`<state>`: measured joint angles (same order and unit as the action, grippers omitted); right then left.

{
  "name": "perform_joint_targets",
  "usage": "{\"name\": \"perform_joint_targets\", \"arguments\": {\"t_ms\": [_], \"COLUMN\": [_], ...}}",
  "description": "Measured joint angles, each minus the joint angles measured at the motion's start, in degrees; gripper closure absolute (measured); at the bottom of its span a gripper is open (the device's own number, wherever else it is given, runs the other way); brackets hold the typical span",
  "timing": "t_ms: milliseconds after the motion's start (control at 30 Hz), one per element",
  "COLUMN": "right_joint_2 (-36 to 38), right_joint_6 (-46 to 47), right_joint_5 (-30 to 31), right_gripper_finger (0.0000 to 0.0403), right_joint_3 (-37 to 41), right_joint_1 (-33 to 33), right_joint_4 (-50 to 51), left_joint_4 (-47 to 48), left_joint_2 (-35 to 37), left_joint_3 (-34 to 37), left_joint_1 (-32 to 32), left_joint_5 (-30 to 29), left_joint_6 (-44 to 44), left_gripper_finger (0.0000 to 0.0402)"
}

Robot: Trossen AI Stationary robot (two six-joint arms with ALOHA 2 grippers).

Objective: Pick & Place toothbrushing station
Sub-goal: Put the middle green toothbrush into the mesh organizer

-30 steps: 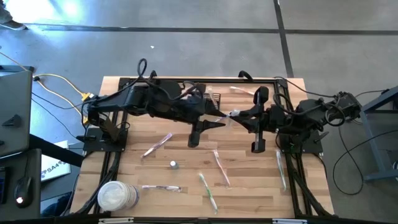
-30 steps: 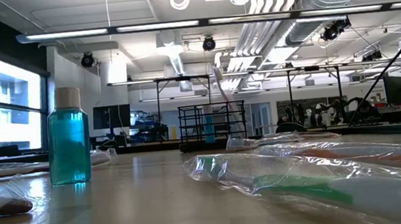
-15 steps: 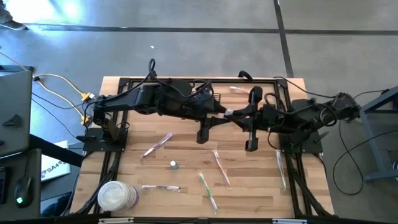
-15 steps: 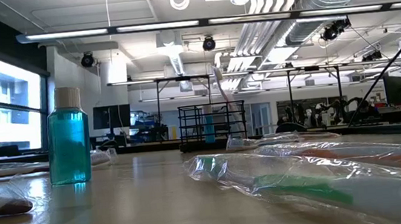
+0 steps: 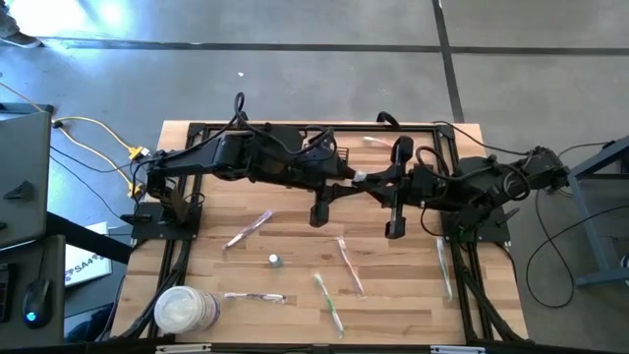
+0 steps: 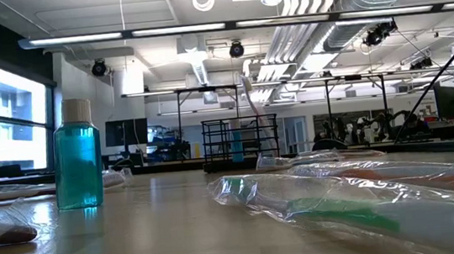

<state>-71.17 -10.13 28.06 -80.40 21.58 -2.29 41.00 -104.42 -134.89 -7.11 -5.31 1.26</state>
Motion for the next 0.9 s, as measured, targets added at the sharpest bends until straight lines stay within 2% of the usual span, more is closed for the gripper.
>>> {"name": "perform_joint_targets", "arguments": {"t_ms": [233, 400, 567, 700, 900], "right_joint_2": [0.01, 0.01, 0.01, 0.38, 2.66], "right_joint_6": [0.0, -0.02, -0.68, -0.68, -2.23], "right_joint_5": [0.32, 0.32, 0.66, 4.94, 13.4], "right_gripper_finger": [0.0398, 0.0386, 0.0331, 0.0271, 0.0187], "right_joint_3": [0.0, -0.02, -0.02, -0.02, 0.0], "right_joint_1": [0.0, 0.0, 0.24, 0.9, 3.95], "right_joint_4": [0.59, 2.29, 3.29, 3.63, 5.03], "left_joint_4": [0.28, 0.86, 1.02, 1.52, 5.87], "left_joint_2": [0.0, 0.0, 0.11, 0.54, 3.37], "left_joint_3": [0.0, 0.0, -0.02, -0.02, -0.09], "left_joint_1": [-0.02, 0.0, 0.0, 0.0, -0.02], "left_joint_5": [0.01, 0.54, 0.35, -0.01, -7.29], "left_joint_6": [1.17, 1.53, 1.33, 1.37, 3.93], "left_gripper_finger": [0.0369, 0.037, 0.037, 0.037, 0.037]}}
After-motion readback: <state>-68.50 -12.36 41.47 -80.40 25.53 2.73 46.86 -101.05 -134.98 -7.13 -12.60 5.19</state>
